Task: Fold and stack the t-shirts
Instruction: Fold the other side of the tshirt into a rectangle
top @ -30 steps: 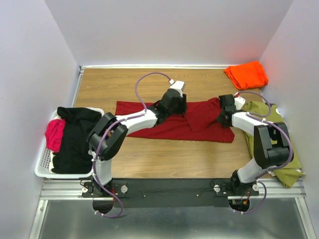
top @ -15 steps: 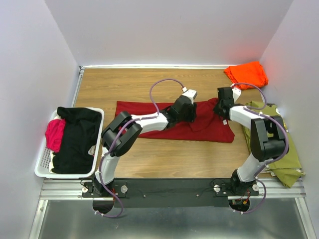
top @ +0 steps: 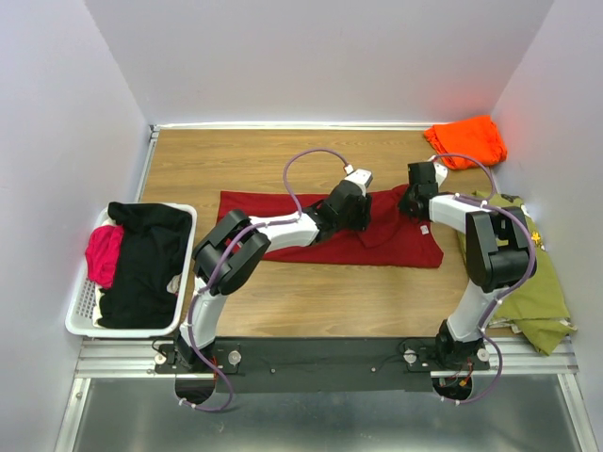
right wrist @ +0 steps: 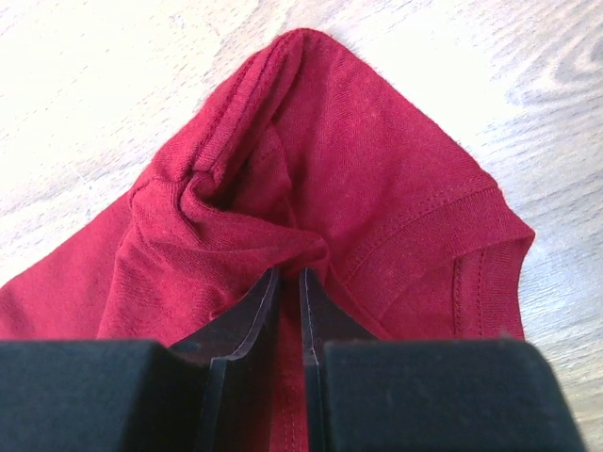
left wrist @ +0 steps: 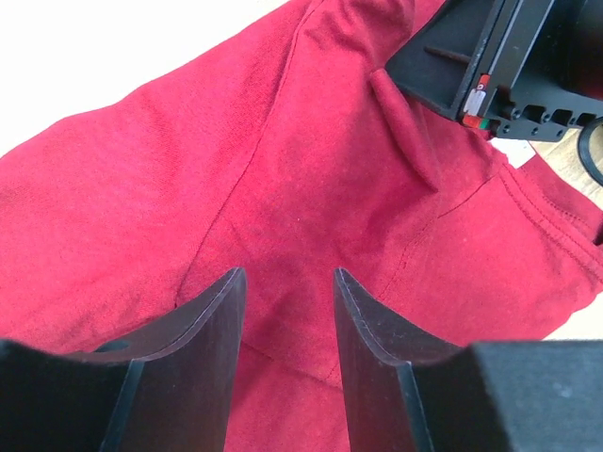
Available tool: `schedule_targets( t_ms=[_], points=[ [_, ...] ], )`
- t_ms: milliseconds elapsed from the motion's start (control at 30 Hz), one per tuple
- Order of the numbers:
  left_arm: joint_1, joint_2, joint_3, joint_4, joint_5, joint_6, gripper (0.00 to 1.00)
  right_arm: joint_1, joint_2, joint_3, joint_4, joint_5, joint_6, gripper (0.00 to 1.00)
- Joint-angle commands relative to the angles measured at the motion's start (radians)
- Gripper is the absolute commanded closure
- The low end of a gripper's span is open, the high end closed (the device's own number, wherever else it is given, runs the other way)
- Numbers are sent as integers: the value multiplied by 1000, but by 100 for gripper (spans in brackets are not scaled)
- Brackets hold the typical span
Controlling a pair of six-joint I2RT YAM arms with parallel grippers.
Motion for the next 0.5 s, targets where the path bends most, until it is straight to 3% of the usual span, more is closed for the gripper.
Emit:
schedule_targets(
  t_ms=[0, 233, 367, 467],
  points=[
    [-3, 26, 28, -19, -25, 13, 49, -2, 6, 8, 11, -28, -19, 78],
    [-3, 49, 33, -30, -25, 5, 49, -2, -74, -29, 5, 66, -51, 76],
    [-3, 54, 33, -31, -25, 2, 49, -3, -76, -19, -20, 102, -65, 59],
    [-3, 53, 31, -33, -27, 2, 49, -3, -56, -12, -26, 93, -67, 57]
  ],
)
